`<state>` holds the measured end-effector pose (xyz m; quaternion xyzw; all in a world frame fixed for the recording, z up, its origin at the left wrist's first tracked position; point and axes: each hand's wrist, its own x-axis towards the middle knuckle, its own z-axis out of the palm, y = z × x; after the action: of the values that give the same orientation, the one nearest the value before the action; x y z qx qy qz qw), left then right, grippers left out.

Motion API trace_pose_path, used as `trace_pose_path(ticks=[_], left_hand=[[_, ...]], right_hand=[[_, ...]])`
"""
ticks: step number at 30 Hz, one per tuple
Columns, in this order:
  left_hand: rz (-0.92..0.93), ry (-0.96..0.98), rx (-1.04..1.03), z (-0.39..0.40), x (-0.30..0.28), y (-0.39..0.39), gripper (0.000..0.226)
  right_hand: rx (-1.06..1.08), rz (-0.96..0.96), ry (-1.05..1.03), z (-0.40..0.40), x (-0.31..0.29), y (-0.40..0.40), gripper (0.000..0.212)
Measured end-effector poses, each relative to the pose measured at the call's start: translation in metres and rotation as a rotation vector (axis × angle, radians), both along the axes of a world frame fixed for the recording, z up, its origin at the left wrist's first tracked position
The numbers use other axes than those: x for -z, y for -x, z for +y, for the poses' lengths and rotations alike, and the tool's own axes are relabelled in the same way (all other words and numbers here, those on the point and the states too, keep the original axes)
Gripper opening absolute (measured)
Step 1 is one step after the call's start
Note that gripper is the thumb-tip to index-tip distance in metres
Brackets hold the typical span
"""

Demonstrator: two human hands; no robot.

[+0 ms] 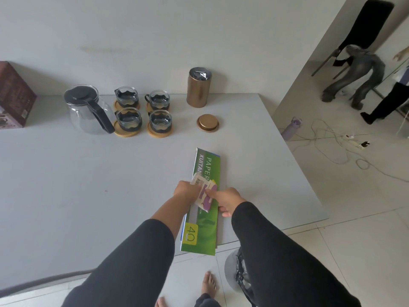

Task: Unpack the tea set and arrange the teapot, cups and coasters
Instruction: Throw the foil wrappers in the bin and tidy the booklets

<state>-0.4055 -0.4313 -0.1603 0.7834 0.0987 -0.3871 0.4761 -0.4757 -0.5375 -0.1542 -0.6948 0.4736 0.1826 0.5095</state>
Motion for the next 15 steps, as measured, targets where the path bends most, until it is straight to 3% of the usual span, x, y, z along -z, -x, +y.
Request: trace_pose_path(ticks=[3, 7, 8, 10, 15], left_hand=[[-0.002, 0.053, 0.016, -0.024, -0.007, -0.007, 0.018], [-0.018, 0.161, -0.045, -0.070, -0.014, -0.025, 0.012], [-0.028, 0.183, -0.069, -0.087, -0.016, -0.032, 0.007], [-0.029, 0.225, -0.155, -0.124, -0.020, -0.050, 0.021], [-0.030, 0.261, -0.350, -0.205, -0.026, -0.100, 0.030]], right_hand=[[0.047, -0.024, 0.013, -0.025, -0.004, -0.008, 0.043], [0.159, -0.133, 0.053, -0.076, -0.017, -0.039, 0.073], [0.173, -0.183, 0.049, -0.093, -0.019, -0.050, 0.073], [0.179, -0.245, 0.072, -0.125, -0.024, -0.073, 0.071], [0.008, -0.223, 0.244, -0.200, -0.028, -0.129, 0.051]])
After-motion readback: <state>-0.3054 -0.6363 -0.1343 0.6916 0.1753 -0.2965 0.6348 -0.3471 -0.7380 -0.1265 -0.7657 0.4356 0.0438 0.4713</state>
